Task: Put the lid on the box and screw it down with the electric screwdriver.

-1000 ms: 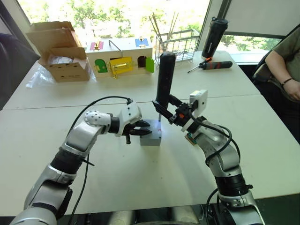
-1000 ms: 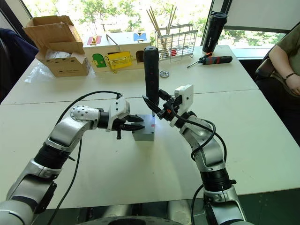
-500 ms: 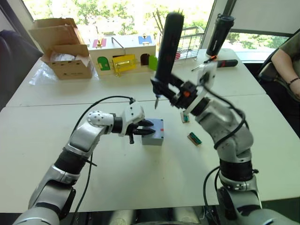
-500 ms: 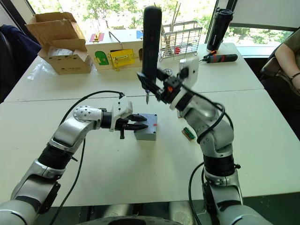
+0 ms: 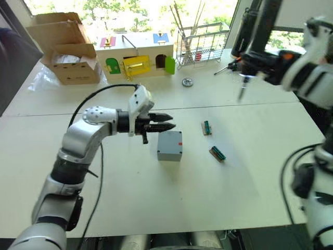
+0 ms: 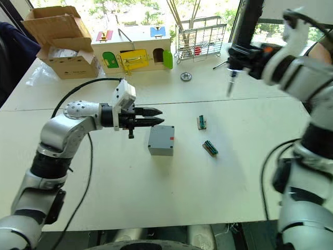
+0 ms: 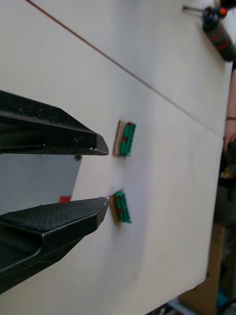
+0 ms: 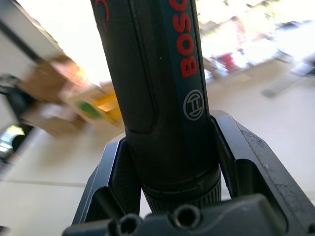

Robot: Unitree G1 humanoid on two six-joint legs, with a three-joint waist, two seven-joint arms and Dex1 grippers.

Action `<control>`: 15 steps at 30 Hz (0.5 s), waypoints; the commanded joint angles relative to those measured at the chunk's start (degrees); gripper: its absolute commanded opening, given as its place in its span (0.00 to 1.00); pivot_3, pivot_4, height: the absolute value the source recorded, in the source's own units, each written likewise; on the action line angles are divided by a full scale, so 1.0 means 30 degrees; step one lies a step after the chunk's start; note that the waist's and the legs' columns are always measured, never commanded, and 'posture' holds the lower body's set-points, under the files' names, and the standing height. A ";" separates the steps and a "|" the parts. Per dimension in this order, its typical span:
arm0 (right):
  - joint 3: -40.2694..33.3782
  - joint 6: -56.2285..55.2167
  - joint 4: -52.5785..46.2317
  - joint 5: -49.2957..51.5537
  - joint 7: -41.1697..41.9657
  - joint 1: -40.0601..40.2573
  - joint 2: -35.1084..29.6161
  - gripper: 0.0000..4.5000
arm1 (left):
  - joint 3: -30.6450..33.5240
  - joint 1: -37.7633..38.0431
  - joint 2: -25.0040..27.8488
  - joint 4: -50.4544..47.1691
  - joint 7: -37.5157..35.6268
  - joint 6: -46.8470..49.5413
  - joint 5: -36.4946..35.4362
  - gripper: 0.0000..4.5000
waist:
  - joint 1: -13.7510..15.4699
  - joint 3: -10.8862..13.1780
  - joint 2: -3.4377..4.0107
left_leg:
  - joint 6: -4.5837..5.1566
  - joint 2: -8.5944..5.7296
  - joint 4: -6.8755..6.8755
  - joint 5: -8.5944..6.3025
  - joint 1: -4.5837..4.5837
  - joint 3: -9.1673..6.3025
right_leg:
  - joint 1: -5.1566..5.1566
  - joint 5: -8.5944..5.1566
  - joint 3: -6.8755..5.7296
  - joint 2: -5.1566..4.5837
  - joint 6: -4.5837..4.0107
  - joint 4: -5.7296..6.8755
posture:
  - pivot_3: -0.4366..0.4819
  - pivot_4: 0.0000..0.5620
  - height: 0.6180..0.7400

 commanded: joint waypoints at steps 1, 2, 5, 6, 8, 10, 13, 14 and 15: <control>0.2115 0.1529 0.1456 -0.0800 0.2864 0.1021 -0.3074 0.39 | -0.0967 0.0294 0.0747 -0.1592 -0.1108 -0.1087 0.0346 0.30 | 0.0019 0.0036 0.0025 | 0.0013 0.0008 -0.0023 -0.0007 -0.0013 0.0002 | 0.0004 -0.0001 -0.0002 0.0002 0.0000 -0.0019 | 0.48 0.27 1.00; 0.2659 0.2021 0.1770 -0.0648 0.3854 0.1456 -0.3783 0.39 | -0.1219 0.0434 0.0871 -0.1852 -0.1141 -0.1336 0.0520 0.30 | -0.0020 0.0078 0.0050 | 0.0015 0.0011 -0.0004 -0.0008 -0.0024 0.0013 | 0.0004 0.0000 0.0002 0.0003 0.0000 -0.0018 | 0.48 0.27 1.00; 0.4355 0.3062 0.3560 -0.0859 0.6260 0.2417 -0.5195 0.39 | -0.1605 0.0916 0.0782 -0.2763 -0.0889 -0.1501 0.0520 0.30 | -0.0163 0.0168 0.0130 | 0.0026 0.0018 0.0085 -0.0004 -0.0021 0.0075 | 0.0004 0.0003 0.0026 0.0008 0.0003 0.0051 | 0.48 0.27 1.00; 0.4847 0.3058 0.4094 -0.1034 0.6960 0.2639 -0.5452 0.39 | -0.1654 0.1070 0.0699 -0.3038 -0.0784 -0.1424 0.0428 0.30 | -0.0139 0.0171 0.0130 | 0.0036 0.0015 0.0094 -0.0005 -0.0016 0.0088 | 0.0004 0.0004 0.0036 0.0006 0.0003 0.0073 | 0.48 0.27 1.00; 0.5931 0.2984 0.5074 -0.1425 0.8221 0.2765 -0.5766 0.39 | -0.1800 0.1305 0.0473 -0.3421 -0.0437 -0.1256 0.0434 0.30 | -0.0038 0.0178 0.0141 | 0.0126 0.0016 0.0097 -0.0057 -0.0014 0.0085 | 0.0004 0.0003 0.0034 0.0010 0.0004 0.0080 | 0.48 0.27 1.00; 0.7002 0.2706 0.6513 -0.2262 0.8763 0.2372 -0.5489 0.39 | -0.1783 0.1562 0.0144 -0.3515 0.0048 -0.1065 0.0389 0.30 | 0.0017 0.0190 0.0130 | 0.0098 0.0016 0.0095 -0.0041 -0.0015 0.0087 | -0.0003 0.0003 0.0034 0.0013 0.0004 0.0076 | 0.48 0.27 1.00; 0.8796 0.1420 0.8724 -0.3835 0.9882 0.1561 -0.4913 0.39 | -0.1645 0.2059 -0.0154 -0.3821 0.0672 -0.0612 0.0137 0.30 | 0.0029 0.0196 0.0124 | 0.0052 0.0012 0.0103 -0.0015 -0.0019 0.0087 | -0.0003 0.0004 0.0032 0.0010 0.0004 0.0071 | 0.48 0.27 1.00; 0.9347 0.0911 0.9336 -0.4361 1.0359 0.1279 -0.4805 0.39 | -0.1622 0.2175 -0.0179 -0.3942 0.0848 -0.0487 0.0091 0.30 | 0.0050 0.0197 0.0126 | 0.0050 0.0012 0.0106 -0.0014 -0.0019 0.0088 | 0.0000 0.0004 0.0033 0.0011 0.0004 0.0069 | 0.48 0.27 1.00; 0.9825 0.0491 1.0033 -0.4866 1.0797 0.0896 -0.4595 0.39 | -0.1539 0.2325 -0.0162 -0.4045 0.1013 -0.0362 0.0029 0.30 | 0.0062 0.0198 0.0126 | 0.0048 0.0012 0.0107 -0.0012 -0.0019 0.0087 | -0.0002 0.0004 0.0033 0.0011 0.0004 0.0071 | 0.48 0.27 1.00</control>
